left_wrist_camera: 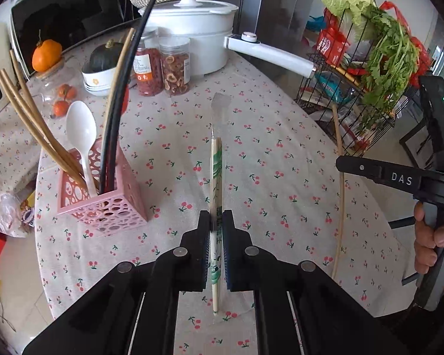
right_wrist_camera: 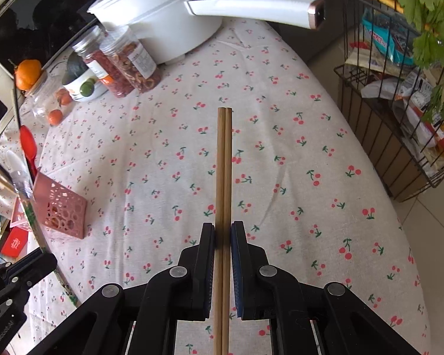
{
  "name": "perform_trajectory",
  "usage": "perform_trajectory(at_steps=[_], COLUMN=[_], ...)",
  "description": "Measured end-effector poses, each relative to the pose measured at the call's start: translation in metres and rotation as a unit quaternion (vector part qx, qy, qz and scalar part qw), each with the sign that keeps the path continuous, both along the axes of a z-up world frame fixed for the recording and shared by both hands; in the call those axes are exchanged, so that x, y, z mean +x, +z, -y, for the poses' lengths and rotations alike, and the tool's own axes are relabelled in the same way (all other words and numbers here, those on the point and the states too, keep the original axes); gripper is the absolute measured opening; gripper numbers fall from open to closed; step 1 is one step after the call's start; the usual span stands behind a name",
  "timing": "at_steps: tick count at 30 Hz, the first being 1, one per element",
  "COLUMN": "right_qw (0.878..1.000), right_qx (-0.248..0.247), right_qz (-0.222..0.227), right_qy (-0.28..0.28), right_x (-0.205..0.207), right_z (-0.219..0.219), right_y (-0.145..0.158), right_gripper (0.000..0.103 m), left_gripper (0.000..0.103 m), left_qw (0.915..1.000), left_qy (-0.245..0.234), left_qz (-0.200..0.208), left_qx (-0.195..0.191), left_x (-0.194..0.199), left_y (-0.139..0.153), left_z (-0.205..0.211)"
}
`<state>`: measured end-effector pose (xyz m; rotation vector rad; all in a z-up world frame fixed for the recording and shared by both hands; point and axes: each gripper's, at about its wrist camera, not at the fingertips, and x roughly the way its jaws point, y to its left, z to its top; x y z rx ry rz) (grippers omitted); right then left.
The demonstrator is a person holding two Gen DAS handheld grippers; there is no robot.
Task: Organize utensils
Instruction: 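Drop the wrapped chopsticks into the pink basket with the left gripper while the right carries its pair, then lower the wooden chopstick pair into the pink basket and open the right gripper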
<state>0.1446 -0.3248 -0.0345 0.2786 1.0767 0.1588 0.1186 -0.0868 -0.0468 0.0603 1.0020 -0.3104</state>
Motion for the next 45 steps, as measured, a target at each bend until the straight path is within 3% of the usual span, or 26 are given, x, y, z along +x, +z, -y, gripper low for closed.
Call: perform_trajectory(at_steps=[6, 12, 19, 22, 28, 33, 40, 43, 45], right_qw=[0.998, 0.992, 0.981, 0.978, 0.976, 0.975, 0.968, 0.962, 0.958], right_qx=[-0.011, -0.010, 0.002, 0.008, 0.015, 0.017, 0.035, 0.048, 0.055], right_qz=[0.050, 0.117, 0.181, 0.195, 0.202, 0.207, 0.234, 0.254, 0.267], right_qy=[0.032, 0.054, 0.065, 0.070, 0.081, 0.083, 0.082, 0.085, 0.086], right_x=[-0.020, -0.030, -0.027, -0.022, -0.015, -0.014, -0.018, -0.023, -0.025], right_z=[-0.028, -0.053, -0.082, -0.093, -0.115, -0.123, -0.125, -0.126, -0.129], right_y=[0.027, 0.057, 0.086, 0.092, 0.095, 0.095, 0.105, 0.115, 0.121], right_gripper=[0.009, 0.009, 0.009, 0.009, 0.009, 0.009, 0.009, 0.009, 0.009], left_gripper=[0.004, 0.004, 0.004, 0.004, 0.004, 0.004, 0.008, 0.028, 0.050], left_qw=[0.9979, 0.9889, 0.9622, 0.9499, 0.9554, 0.9668, 0.9820, 0.9828, 0.9818], left_qy=[0.001, 0.004, 0.075, 0.098, 0.111, 0.107, 0.107, 0.110, 0.116], left_qz=[0.059, 0.140, 0.246, 0.288, 0.270, 0.232, 0.151, 0.142, 0.139], left_qx=[-0.027, -0.049, -0.090, -0.069, -0.042, -0.013, -0.036, -0.045, -0.056], left_x=[-0.036, -0.058, -0.055, -0.045, -0.017, 0.004, 0.022, 0.016, 0.007], left_y=[0.036, 0.072, 0.103, 0.106, 0.082, 0.054, 0.031, 0.033, 0.036], left_z=[-0.030, -0.056, -0.106, -0.120, -0.129, -0.124, -0.131, -0.135, -0.141])
